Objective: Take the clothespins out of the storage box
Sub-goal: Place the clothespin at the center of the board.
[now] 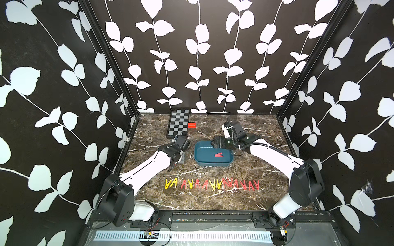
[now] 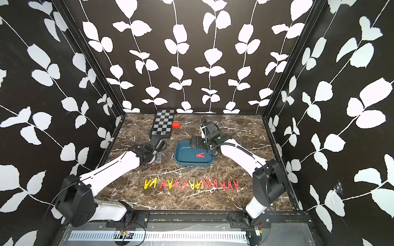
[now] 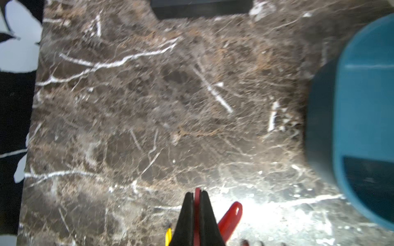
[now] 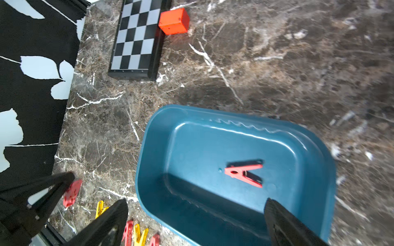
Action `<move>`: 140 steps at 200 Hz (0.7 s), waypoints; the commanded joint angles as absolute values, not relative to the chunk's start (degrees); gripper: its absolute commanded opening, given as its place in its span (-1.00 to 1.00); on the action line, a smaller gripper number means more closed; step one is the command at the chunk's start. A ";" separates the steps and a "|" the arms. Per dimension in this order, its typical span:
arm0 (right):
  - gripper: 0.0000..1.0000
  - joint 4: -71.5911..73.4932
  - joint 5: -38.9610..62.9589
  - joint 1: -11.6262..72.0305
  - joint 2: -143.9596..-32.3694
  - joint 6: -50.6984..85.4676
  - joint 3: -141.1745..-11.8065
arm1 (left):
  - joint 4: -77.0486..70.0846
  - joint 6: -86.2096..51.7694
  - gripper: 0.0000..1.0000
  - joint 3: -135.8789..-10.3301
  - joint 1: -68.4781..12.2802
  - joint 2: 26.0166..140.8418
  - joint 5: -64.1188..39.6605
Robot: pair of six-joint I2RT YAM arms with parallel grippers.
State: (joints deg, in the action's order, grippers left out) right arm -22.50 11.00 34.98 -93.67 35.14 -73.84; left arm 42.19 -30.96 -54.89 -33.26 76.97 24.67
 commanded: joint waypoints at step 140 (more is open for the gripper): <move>0.98 -20.68 14.26 38.49 -97.91 34.37 -78.92 | 48.81 -50.40 -0.95 -35.57 -27.15 69.95 27.25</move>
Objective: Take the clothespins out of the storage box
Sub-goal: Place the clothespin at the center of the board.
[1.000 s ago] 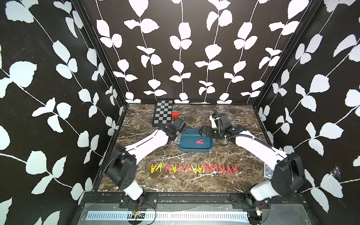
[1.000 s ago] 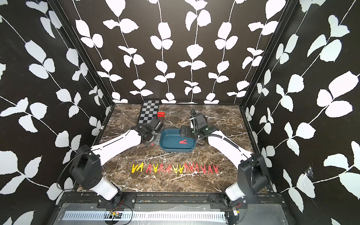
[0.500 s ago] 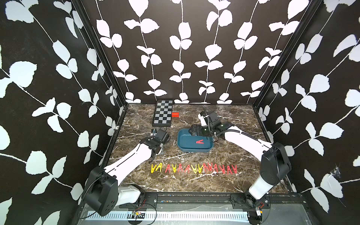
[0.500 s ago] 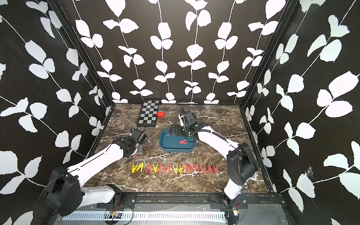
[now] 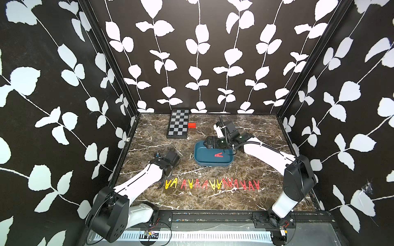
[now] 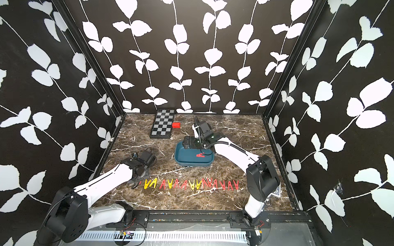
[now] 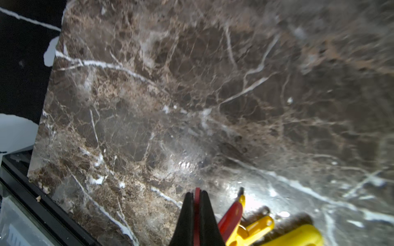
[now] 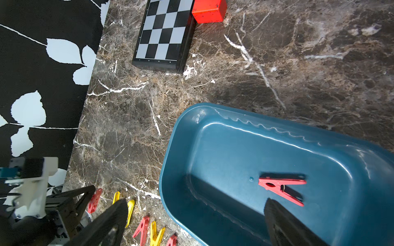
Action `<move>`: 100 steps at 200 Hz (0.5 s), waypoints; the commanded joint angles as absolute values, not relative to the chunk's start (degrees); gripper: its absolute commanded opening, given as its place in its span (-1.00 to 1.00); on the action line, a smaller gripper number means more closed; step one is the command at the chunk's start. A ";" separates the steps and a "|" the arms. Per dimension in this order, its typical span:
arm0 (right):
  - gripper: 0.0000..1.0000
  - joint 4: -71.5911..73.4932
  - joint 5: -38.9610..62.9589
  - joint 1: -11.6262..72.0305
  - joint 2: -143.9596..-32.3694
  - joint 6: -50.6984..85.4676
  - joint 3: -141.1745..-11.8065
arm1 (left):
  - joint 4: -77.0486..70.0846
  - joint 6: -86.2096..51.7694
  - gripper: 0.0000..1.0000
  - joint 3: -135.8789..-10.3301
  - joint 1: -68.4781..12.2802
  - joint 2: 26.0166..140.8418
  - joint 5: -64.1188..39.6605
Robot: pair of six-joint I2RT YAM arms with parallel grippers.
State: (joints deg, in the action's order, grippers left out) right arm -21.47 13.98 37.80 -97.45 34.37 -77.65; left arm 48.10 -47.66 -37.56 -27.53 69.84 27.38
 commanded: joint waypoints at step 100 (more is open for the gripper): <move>0.98 -21.38 13.41 38.85 -97.48 34.63 -78.50 | 44.34 -49.00 -0.62 -34.18 -26.92 75.48 23.67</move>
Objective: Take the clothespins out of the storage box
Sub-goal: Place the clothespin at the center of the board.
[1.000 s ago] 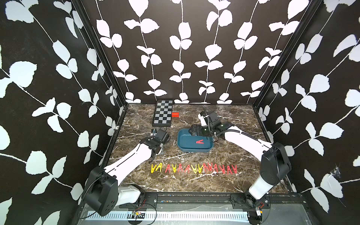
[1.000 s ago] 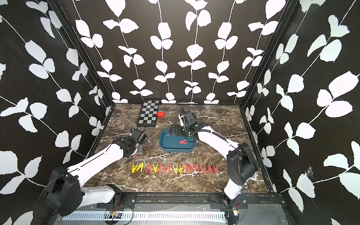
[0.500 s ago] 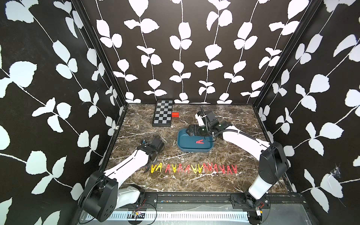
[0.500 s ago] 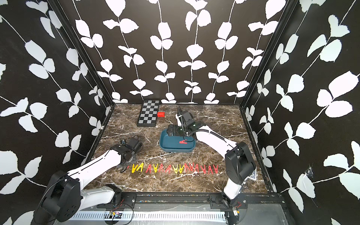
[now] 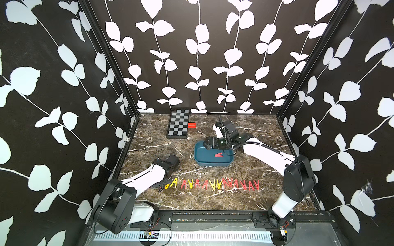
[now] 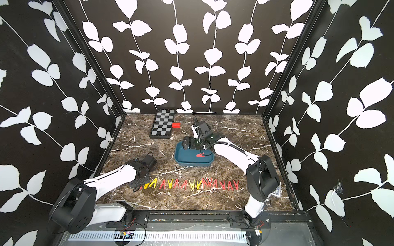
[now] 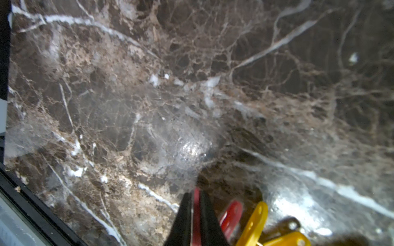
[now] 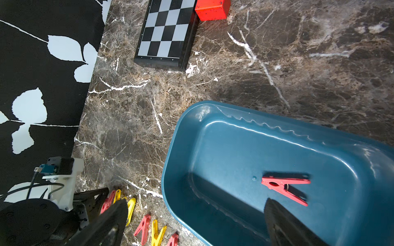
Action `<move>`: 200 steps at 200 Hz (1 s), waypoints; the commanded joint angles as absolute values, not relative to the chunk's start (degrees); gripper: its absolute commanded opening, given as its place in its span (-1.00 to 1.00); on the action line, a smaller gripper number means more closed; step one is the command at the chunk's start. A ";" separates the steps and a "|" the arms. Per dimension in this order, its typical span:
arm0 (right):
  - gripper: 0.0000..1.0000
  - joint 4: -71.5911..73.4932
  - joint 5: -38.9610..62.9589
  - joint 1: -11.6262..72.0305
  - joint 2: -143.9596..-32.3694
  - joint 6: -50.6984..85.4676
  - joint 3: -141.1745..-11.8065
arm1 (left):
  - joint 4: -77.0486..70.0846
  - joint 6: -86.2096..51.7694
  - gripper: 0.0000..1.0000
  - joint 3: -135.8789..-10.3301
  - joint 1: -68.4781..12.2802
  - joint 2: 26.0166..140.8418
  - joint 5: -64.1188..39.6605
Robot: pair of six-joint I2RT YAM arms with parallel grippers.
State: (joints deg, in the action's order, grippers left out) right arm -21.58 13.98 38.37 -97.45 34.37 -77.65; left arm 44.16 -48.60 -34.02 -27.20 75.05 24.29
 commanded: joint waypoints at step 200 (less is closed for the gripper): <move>0.66 -31.52 4.84 36.68 -105.36 49.05 -77.65 | 36.93 -33.65 0.98 -53.52 -26.99 67.55 7.94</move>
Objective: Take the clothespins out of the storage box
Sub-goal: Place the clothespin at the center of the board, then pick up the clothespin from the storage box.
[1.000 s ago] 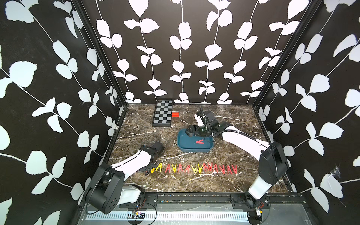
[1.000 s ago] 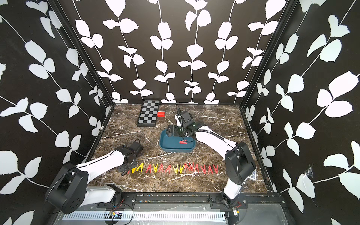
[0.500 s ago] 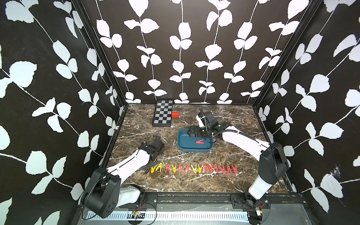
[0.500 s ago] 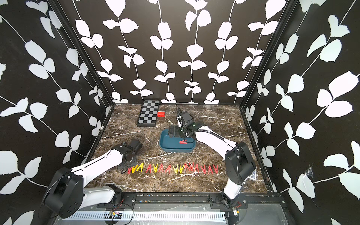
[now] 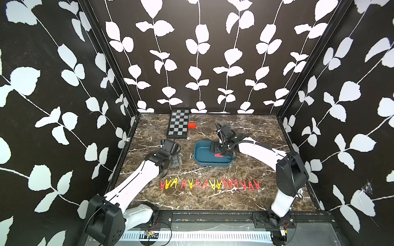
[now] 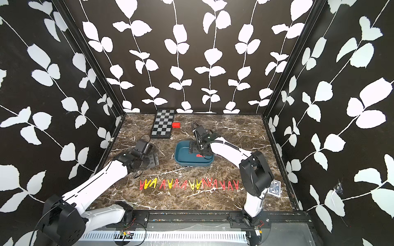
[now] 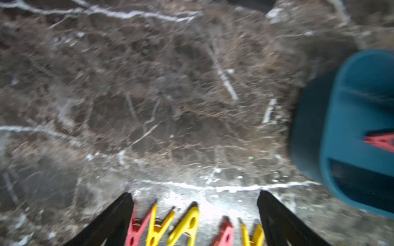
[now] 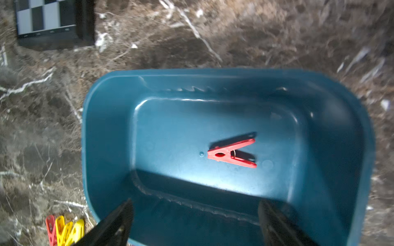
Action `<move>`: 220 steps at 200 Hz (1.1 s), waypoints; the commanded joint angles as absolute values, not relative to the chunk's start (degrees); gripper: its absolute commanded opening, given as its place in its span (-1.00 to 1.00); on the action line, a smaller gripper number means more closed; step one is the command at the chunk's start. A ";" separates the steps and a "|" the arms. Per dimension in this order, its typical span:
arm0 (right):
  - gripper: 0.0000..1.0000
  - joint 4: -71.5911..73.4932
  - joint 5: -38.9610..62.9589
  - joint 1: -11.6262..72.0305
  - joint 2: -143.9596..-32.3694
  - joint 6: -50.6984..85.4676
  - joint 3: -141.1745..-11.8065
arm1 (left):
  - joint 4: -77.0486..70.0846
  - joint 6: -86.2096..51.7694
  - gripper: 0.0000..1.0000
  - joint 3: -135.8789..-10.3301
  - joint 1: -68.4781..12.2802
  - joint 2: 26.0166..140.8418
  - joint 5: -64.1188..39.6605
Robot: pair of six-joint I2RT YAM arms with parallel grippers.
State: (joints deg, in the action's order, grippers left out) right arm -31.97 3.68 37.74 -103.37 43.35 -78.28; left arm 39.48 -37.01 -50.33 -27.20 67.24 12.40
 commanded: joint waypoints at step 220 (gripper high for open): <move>-0.04 -31.16 7.58 32.22 -118.54 55.63 -86.30 | 35.02 -25.09 0.98 -62.57 -26.98 75.12 4.33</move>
State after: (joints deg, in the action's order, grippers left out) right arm -29.43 7.31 32.45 -117.71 53.93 -84.33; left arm 35.38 -26.44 -60.97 -27.20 74.61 4.97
